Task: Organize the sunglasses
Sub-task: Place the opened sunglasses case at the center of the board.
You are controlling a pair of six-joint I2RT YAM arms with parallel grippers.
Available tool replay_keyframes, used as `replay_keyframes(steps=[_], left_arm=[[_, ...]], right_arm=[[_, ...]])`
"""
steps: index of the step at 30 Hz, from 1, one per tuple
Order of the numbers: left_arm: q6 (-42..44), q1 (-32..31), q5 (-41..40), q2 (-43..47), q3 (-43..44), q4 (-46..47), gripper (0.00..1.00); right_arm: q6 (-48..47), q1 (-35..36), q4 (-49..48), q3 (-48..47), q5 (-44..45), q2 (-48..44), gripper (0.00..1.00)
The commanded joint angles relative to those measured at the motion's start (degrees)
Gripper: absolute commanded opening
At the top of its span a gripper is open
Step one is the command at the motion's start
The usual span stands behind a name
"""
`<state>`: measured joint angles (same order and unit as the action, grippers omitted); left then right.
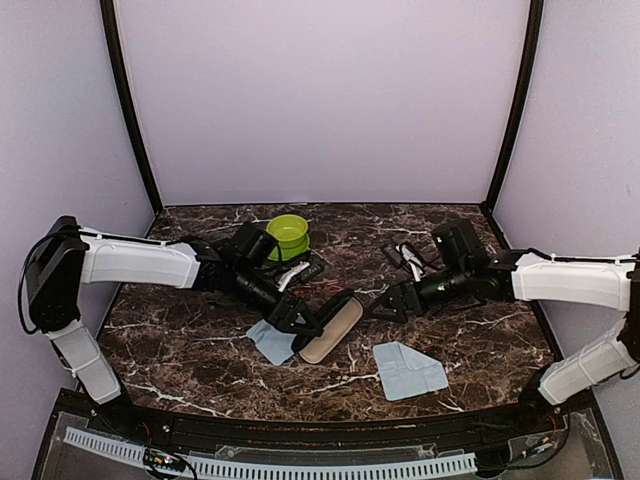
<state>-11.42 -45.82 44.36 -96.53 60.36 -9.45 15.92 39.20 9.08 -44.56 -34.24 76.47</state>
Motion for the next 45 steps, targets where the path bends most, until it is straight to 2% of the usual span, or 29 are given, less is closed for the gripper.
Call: replay_keyframes(steps=[1, 4, 9, 12, 18, 25, 30, 37, 45], left_arm=[[6.0, -0.1, 6.2, -3.9, 4.5, -12.4, 0.04], [10.7, 0.1, 7.7, -7.2, 8.0, -20.4, 0.05], [17.0, 0.8, 9.9, -11.8, 12.1, -28.6, 0.05], [18.1, 1.2, 12.7, -13.4, 13.2, -29.8, 0.06], [18.2, 1.5, 15.8, -16.8, 14.2, -28.8, 0.15], [17.9, 2.1, 16.6, -19.1, 15.0, -28.4, 0.37], [17.8, 2.7, 15.1, -19.1, 15.1, -28.3, 0.62], [17.3, 2.9, 13.3, -18.9, 15.2, -28.2, 0.81], [17.2, 2.9, 11.5, -18.1, 15.3, -28.2, 0.84]], right_arm=[[-0.4, -1.1, 0.5, 1.5, 1.8, -1.6, 0.89], [0.4, -1.2, -0.6, 2.3, 1.6, -1.0, 0.89], [1.8, -1.2, -3.9, 3.7, 1.5, 0.5, 0.89], [2.4, -1.2, -5.7, 4.2, 0.6, 1.6, 0.88], [2.6, -1.2, -6.8, 4.1, 0.2, 3.4, 0.88], [3.0, -1.2, -8.3, 4.6, 0.0, 4.5, 0.88], [3.5, -1.2, -9.8, 5.5, -0.9, 5.1, 0.88], [4.8, -1.1, -12.2, 6.8, -1.7, 6.0, 0.87], [6.3, 0.7, -14.1, 7.9, -0.3, 7.8, 0.83]])
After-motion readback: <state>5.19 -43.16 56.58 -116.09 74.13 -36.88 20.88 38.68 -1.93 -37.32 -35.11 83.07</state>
